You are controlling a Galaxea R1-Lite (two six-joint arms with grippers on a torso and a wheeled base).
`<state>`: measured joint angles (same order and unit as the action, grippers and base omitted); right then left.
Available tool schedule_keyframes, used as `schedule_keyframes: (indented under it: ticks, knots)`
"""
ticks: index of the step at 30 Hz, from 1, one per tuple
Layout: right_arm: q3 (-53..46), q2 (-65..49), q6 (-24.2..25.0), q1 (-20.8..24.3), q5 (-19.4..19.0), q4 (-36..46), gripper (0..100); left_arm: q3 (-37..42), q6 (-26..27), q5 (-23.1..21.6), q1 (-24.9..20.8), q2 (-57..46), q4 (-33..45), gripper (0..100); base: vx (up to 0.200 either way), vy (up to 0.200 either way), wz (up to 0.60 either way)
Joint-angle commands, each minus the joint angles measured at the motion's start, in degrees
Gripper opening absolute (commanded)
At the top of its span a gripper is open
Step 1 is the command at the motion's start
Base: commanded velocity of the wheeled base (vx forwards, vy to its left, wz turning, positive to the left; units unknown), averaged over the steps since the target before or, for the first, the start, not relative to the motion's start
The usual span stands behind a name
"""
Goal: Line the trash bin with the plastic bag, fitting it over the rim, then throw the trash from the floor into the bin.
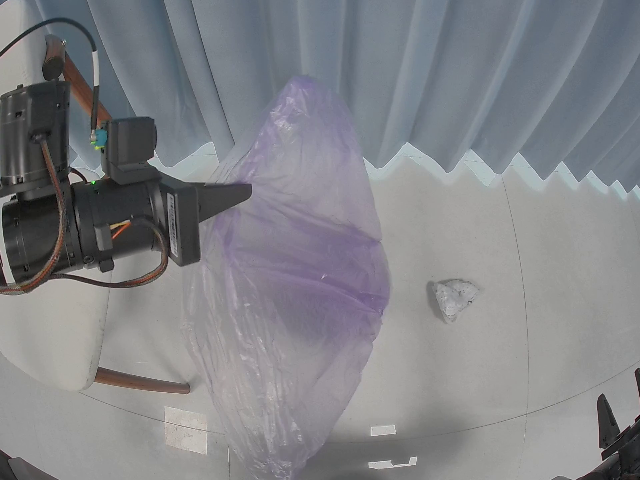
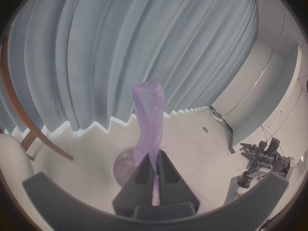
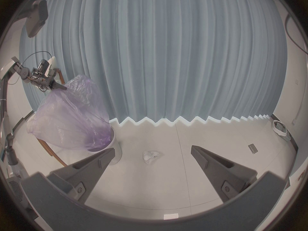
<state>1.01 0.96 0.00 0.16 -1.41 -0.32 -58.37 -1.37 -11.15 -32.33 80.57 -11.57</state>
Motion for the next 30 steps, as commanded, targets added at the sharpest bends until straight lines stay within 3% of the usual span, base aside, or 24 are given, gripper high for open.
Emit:
schedule_keyframes:
  ticks: [1, 7, 16, 24, 30]
  knots:
    - [-1.0, -1.0, 0.0, 0.0, 0.0, 0.0, 100, 1.6, 0.0, 0.1, 0.3, -1.4, 0.1, 0, 0.000, 0.000, 0.00]
    - [-1.0, -1.0, 0.1, 0.0, 0.0, 0.0, 100, 2.3, 2.9, 0.3, 0.2, 1.0, -0.6, 0, 0.000, 0.000, 0.00]
    - [-1.0, -1.0, 0.1, 0.0, 0.0, 0.0, 100, 3.9, 5.7, 0.3, -4.9, 8.0, -4.0, 0, 0.000, 0.000, 0.00]
    - [-1.0, -1.0, 0.0, 0.0, 0.4, 0.0, 100, 4.2, 11.4, 0.5, -4.1, 15.7, -8.4, 0, 0.000, 0.000, 0.00]
    - [-1.0, -1.0, -0.2, 0.0, 0.4, 0.0, 100, 9.4, 14.4, 3.9, -4.0, 15.8, -8.8, 0, 0.000, 0.000, 0.00]
